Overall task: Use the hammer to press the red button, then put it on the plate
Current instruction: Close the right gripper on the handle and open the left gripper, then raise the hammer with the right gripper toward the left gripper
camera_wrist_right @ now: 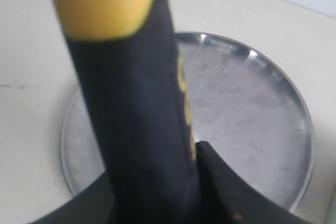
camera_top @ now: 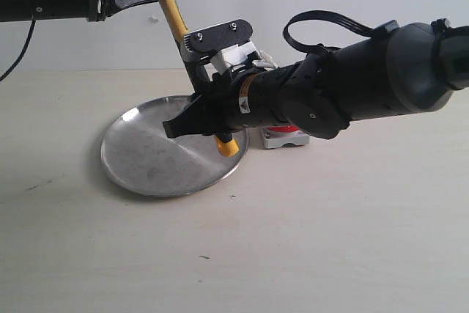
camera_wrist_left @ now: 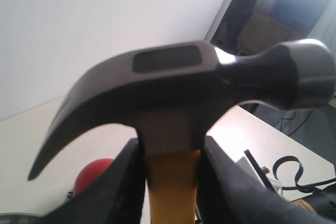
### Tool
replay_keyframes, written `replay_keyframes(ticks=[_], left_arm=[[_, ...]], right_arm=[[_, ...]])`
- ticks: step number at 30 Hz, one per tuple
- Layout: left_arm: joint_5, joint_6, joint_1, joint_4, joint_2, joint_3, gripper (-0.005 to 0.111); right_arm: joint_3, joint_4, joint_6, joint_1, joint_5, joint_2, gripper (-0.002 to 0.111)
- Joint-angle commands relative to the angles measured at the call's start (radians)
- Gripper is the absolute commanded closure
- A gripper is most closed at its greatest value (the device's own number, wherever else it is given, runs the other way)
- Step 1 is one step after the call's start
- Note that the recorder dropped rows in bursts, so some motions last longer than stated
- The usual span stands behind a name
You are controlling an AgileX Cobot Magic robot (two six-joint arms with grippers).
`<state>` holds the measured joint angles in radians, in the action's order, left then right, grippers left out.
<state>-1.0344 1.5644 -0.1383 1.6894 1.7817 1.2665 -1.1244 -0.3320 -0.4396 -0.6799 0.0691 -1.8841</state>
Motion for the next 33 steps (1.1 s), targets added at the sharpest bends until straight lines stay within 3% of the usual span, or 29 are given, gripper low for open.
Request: replay_keyframes(ticks=[1,10,22,33], left_arm=[[-0.032,0.004,-0.002,0.055,-0.01,0.015,0.107],[-0.036,0.006,-0.002,0.055,-0.01,0.015,0.106],[-0.037,0.027,-0.002,0.055,-0.01,0.015,0.059],[-0.155,0.036,-0.002,0.055,-0.01,0.015,0.055]], right_arm=[[-0.009,0.02,-0.025,0.005,0.01,0.0,0.108],[-0.009,0.02,-0.045,0.005,0.006,0.0,0.108],[-0.009,0.02,-0.046,0.005,0.04,0.0,0.108],[-0.009,0.067,-0.063,0.005,0.086,0.0,0.108]])
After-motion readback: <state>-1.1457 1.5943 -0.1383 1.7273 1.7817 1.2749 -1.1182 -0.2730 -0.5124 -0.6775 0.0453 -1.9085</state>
